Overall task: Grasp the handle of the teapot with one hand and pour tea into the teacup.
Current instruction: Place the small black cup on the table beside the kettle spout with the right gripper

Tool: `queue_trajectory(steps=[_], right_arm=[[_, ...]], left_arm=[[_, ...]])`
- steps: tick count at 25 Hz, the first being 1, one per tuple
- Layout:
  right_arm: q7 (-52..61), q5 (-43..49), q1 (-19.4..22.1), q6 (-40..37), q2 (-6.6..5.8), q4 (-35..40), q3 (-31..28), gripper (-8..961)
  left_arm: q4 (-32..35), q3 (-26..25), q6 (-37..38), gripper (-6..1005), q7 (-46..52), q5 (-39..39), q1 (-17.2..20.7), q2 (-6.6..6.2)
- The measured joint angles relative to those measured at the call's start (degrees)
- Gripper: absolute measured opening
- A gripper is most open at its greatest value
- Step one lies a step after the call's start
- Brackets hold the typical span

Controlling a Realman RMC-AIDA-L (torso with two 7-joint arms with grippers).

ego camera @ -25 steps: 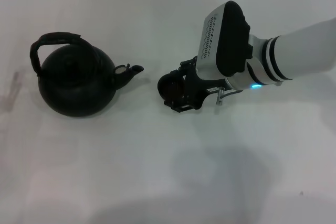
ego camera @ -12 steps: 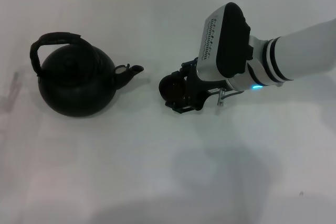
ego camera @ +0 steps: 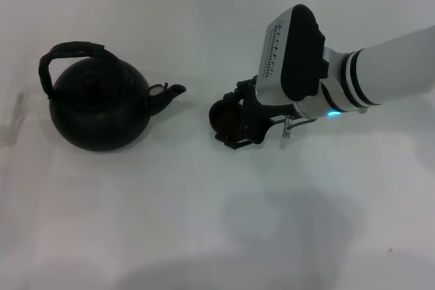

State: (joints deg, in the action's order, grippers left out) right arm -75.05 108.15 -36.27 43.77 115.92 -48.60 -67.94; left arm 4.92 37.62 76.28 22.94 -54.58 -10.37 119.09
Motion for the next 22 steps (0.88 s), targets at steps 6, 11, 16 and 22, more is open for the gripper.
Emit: queue_trajectory(steps=[6, 11, 16, 22], right_arm=[[0.0, -0.1, 0.0, 0.0, 0.0, 0.0, 0.0, 791], [-0.2, -0.3, 0.0, 0.3, -0.04, -0.2, -0.4, 848], [-0.2, -0.3, 0.2, 1.4, -0.2, -0.9, -0.6, 859], [-0.2, -0.3, 0.5, 3.0, -0.41, -2.1, -1.5, 856]], left_arm=[[0.0, 0.0, 0.0, 775, 0.0, 0.0, 0.1, 0.06], [0.0, 0.0, 0.0, 775, 0.0, 0.0, 0.3, 0.09], [0.0, 0.0, 0.0, 775, 0.0, 0.0, 0.4, 0.09], [0.0, 0.0, 0.0, 775, 0.0, 0.0, 0.5, 0.09]])
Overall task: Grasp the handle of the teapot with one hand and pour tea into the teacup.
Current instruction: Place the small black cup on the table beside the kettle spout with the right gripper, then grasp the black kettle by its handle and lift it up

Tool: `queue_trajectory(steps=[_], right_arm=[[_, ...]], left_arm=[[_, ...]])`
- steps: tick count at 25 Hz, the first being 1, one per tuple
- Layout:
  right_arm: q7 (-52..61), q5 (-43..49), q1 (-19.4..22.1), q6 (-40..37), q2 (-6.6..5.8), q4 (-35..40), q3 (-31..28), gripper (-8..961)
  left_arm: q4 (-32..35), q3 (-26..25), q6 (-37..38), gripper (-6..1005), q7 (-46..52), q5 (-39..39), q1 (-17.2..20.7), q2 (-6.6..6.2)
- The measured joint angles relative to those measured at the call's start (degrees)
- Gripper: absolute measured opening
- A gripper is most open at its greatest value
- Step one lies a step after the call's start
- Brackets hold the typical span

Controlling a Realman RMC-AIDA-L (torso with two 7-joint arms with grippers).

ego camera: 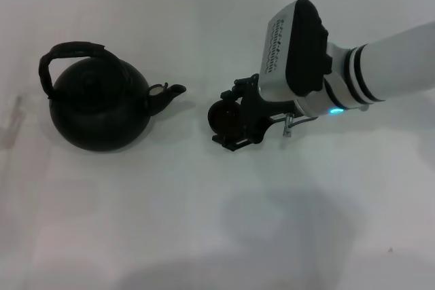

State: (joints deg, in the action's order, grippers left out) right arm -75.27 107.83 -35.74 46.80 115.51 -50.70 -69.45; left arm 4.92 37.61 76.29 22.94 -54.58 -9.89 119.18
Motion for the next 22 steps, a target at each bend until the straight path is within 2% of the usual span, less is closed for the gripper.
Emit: queue_trajectory(steps=[11, 18, 22], right_arm=[[-1.5, 0.0, 3.2, 2.9, -0.23, -5.2, -5.4, 855], [-4.7, -1.7, 8.7, 6.5, -0.23, -12.4, -14.1, 856], [-7.5, -5.3, 10.8, 8.7, -0.37, -13.8, -19.9, 856]], left_arm=[[-0.1, 0.0, 0.0, 775, 0.0, 0.0, 0.0, 0.0], [-0.3, 0.8, 0.1, 775, 0.0, 0.0, 0.0, 0.0], [-0.7, 2.2, 0.5, 775, 0.2, 0.0, 0.1, -0.01]])
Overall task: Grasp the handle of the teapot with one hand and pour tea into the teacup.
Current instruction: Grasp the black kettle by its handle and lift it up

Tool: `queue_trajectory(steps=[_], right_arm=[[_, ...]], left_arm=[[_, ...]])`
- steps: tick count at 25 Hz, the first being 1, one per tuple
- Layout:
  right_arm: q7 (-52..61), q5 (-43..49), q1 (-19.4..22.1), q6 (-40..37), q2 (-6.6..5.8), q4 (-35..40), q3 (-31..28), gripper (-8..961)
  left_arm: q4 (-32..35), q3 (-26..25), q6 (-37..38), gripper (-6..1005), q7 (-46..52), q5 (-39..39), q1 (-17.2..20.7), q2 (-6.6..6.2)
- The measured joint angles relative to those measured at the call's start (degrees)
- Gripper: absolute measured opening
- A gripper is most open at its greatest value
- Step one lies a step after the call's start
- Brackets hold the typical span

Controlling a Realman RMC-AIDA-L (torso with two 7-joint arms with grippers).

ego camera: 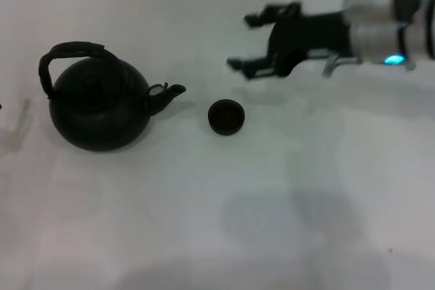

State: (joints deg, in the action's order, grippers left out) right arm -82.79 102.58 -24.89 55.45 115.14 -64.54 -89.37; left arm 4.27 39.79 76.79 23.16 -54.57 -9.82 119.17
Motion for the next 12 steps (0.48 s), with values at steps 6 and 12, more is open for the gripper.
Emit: queue_trajectory(steps=[6, 12], right_arm=[[-3.9, -5.2, 2.1, 0.9, -0.08, 1.5, -9.8, 855], [-7.2, -6.8, 2.2, 0.1, -0.1, 5.7, -15.8, 856]], left_arm=[[-1.6, 2.3, 2.6, 775, 0.3, 0.0, 0.1, 0.07], [-3.6, 3.5, 8.3, 774, 0.4, 0.0, 0.2, 0.03]])
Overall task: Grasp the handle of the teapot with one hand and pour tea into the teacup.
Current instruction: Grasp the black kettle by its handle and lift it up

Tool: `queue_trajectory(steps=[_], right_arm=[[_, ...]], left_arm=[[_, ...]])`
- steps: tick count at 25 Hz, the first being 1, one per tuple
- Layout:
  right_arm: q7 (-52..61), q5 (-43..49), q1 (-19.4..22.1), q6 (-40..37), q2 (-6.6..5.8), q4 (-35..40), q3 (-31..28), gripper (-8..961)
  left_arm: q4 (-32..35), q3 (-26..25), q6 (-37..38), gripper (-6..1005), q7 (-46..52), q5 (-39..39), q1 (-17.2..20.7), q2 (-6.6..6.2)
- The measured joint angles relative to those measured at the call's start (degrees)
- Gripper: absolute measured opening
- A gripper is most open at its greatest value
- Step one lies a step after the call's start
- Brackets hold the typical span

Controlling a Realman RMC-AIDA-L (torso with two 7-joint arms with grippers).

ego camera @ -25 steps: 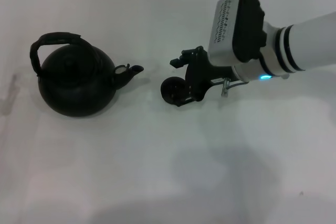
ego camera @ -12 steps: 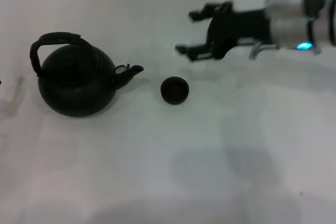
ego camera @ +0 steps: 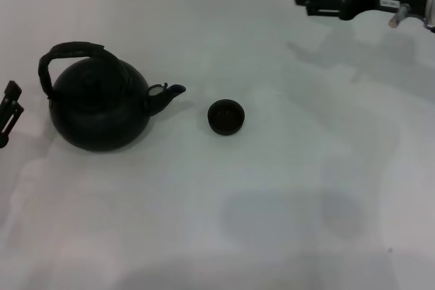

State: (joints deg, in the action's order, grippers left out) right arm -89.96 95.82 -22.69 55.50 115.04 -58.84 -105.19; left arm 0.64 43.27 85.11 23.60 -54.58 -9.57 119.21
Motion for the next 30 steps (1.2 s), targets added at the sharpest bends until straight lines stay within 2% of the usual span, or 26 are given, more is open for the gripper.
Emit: queue_trajectory(steps=[5, 13, 21, 30], right_arm=[[-1.2, 0.0, -0.2, -2.6, -0.07, 2.6, -1.9, 855], [-1.4, 0.1, -0.4, -3.3, -0.09, 4.5, -3.1, 856], [-1.5, 0.0, 0.0, -3.2, -0.08, 5.2, -3.1, 855], [-1.5, -0.1, 0.2, -3.1, -0.09, 5.2, -2.9, 855]], left_arm=[[-0.2, 1.0, 3.5, 774, 0.0, 0.0, 1.0, 0.06], [-0.1, 5.1, 4.2, 774, 1.9, 0.0, 0.5, -0.16], [0.8, 6.2, 2.8, 774, 5.2, -0.1, -0.9, -0.7], [7.4, 8.4, -1.7, 774, 12.9, -2.0, -1.2, -0.76]])
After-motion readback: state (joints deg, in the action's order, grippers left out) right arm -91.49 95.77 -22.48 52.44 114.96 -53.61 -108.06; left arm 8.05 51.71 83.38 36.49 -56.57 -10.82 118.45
